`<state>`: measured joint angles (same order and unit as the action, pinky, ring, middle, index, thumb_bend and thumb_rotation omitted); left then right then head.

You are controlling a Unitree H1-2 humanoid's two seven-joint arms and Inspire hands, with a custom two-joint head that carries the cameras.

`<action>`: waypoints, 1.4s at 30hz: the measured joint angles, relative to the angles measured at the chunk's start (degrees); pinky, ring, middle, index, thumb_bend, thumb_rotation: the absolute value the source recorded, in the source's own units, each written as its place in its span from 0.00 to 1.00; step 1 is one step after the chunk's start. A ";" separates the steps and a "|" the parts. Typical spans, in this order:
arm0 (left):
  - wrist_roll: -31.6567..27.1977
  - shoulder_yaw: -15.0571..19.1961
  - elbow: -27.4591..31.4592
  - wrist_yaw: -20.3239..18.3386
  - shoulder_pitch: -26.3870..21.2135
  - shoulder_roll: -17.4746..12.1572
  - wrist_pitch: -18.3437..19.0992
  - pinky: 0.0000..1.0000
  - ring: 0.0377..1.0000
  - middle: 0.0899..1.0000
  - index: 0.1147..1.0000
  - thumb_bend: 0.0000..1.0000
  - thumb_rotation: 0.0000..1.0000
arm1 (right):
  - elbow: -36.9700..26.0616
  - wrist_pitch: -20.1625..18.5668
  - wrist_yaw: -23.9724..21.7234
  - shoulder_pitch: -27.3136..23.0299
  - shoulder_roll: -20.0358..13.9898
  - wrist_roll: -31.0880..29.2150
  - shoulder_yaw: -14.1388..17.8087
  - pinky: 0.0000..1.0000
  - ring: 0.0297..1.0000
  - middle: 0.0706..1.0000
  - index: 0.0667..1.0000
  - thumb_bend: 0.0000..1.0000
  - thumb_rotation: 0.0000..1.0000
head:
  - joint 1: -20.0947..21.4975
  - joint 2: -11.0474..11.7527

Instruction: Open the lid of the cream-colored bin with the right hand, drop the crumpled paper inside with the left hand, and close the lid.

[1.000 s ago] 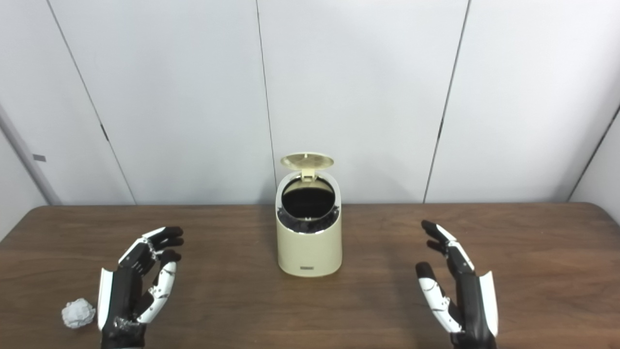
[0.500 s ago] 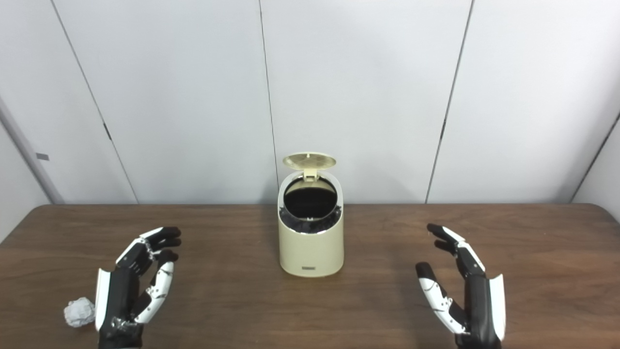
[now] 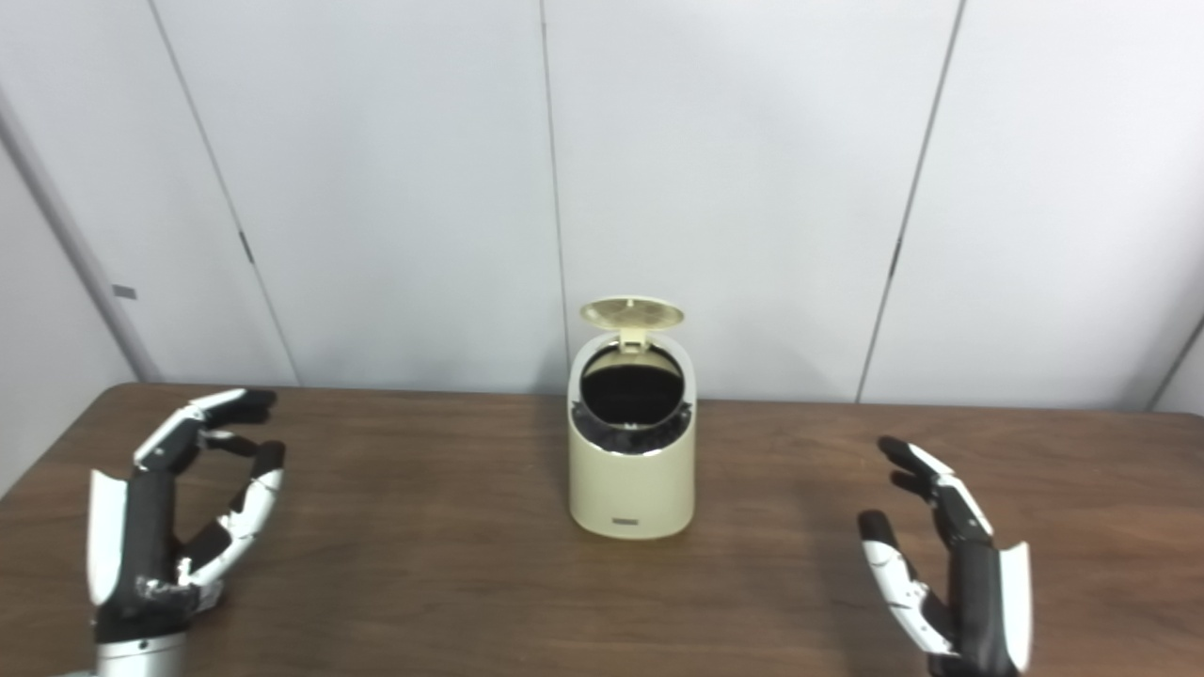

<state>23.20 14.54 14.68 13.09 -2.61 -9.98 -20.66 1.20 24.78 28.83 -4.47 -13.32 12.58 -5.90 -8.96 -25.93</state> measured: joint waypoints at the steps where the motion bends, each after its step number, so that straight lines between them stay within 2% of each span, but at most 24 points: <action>1: -0.19 0.51 0.17 -0.08 0.62 -0.46 0.01 0.54 0.66 0.67 0.63 0.76 0.18 | 0.20 0.00 -0.05 -0.09 -0.16 -0.45 -0.03 0.74 0.79 0.78 0.73 0.27 0.68 | -0.01 0.00; 4: 1.08 2.48 0.79 0.14 2.59 -1.24 0.42 0.54 0.66 0.66 0.63 0.86 0.17 | 0.68 0.00 -0.06 -0.30 -0.71 -1.31 -0.02 0.73 0.79 0.77 0.73 0.28 0.69 | -1.41 -0.09; 10: 4.47 5.60 0.87 0.71 4.26 -2.99 1.04 0.55 0.66 0.68 0.67 0.95 0.20 | 1.08 0.00 -0.07 -0.51 -1.31 -1.70 0.04 0.69 0.76 0.75 0.71 0.29 0.74 | -3.87 -0.17; 16: 7.28 7.35 0.77 2.03 4.56 -4.36 1.98 0.51 0.63 0.67 0.67 0.98 0.19 | 1.05 0.00 -1.66 -0.44 -1.38 -1.98 0.56 0.67 0.76 0.75 0.70 0.28 0.73 | -5.63 -0.44; 19: 8.69 7.32 0.43 2.13 5.44 -4.50 2.36 0.51 0.63 0.67 0.67 0.99 0.17 | 1.04 0.00 -2.45 -0.34 -1.38 -2.16 1.32 0.66 0.75 0.74 0.69 0.30 0.73 | -6.59 -0.61; 26: 14.64 6.98 -4.53 2.65 5.80 -8.44 2.82 0.57 0.67 0.70 0.70 1.00 0.25 | 0.75 0.00 -4.50 0.25 -1.37 -2.02 3.81 0.63 0.73 0.72 0.67 0.30 0.75 | -8.97 -1.14; 27: 14.91 6.75 -5.14 2.60 5.83 -8.96 3.01 0.59 0.68 0.72 0.72 1.00 0.29 | 0.62 0.00 -5.03 0.41 -1.36 -1.98 4.15 0.62 0.73 0.72 0.67 0.31 0.76 | -9.84 -1.40; 30: 16.10 5.47 -6.17 1.80 6.46 -9.95 4.52 0.61 0.70 0.74 0.74 1.00 0.38 | 0.14 0.00 -6.60 0.83 -1.30 -1.82 4.96 0.60 0.72 0.71 0.66 0.33 0.78 | -10.37 -1.58; 36: 17.30 3.26 -6.26 -0.87 8.75 -10.30 8.69 0.62 0.71 0.74 0.75 1.00 0.43 | -0.93 -0.02 -9.29 1.82 -0.42 -2.07 7.13 0.57 0.70 0.70 0.66 0.35 0.79 | -11.25 -2.02; 38: 17.83 2.76 -6.18 -1.87 9.24 -10.31 10.76 0.62 0.72 0.73 0.73 1.00 0.43 | -1.49 -0.01 -10.16 1.87 0.15 -1.97 7.50 0.56 0.70 0.70 0.65 0.36 0.79 | -11.52 -2.20; 42: 19.38 1.34 -6.18 -1.95 9.71 -10.33 11.77 0.62 0.72 0.73 0.72 1.00 0.40 | -2.64 -0.01 -11.80 1.91 0.51 -1.86 8.50 0.56 0.69 0.69 0.64 0.38 0.80 | -12.05 -2.46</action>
<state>42.57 15.89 8.50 11.14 7.10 -20.30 -8.89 -1.44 24.76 17.03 -2.57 -12.81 10.72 2.59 -21.01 -28.39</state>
